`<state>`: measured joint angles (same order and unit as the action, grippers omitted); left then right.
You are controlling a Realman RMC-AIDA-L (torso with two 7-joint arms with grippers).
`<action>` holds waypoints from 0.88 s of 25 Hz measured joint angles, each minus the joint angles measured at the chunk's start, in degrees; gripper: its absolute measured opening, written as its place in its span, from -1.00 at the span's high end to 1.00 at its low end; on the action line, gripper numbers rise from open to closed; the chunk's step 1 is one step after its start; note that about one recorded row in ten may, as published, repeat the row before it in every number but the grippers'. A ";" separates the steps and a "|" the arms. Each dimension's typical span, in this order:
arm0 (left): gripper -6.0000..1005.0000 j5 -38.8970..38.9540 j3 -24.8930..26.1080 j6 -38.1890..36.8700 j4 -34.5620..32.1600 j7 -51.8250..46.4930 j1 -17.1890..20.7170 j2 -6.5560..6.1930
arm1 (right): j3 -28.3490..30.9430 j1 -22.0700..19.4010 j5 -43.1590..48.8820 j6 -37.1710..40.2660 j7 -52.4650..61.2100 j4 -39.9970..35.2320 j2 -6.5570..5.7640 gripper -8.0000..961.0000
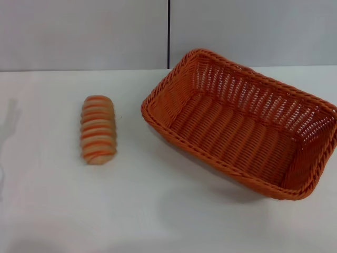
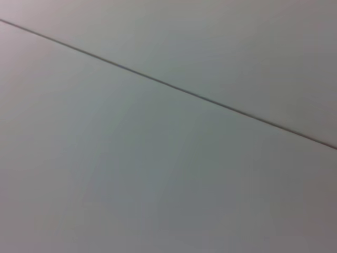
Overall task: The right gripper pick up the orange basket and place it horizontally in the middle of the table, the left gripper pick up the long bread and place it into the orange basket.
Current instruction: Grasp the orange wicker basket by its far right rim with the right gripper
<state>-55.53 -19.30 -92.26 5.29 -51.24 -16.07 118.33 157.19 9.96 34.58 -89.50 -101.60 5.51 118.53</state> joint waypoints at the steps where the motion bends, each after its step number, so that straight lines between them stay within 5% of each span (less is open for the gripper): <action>1: -0.68 0.00 0.06 0.01 -0.04 -0.32 0.02 -0.02 | 0.18 0.05 -0.09 0.15 0.22 -0.12 0.00 -0.36; 22: -0.68 -1.31 -0.55 -0.33 -2.59 -3.11 0.16 0.01 | -1.67 -1.04 1.07 -3.79 7.54 2.73 -0.01 -0.36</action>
<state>-56.84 -19.85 -92.59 2.70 -54.35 -15.91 118.34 155.51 8.92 35.65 -93.29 -94.06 8.24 118.52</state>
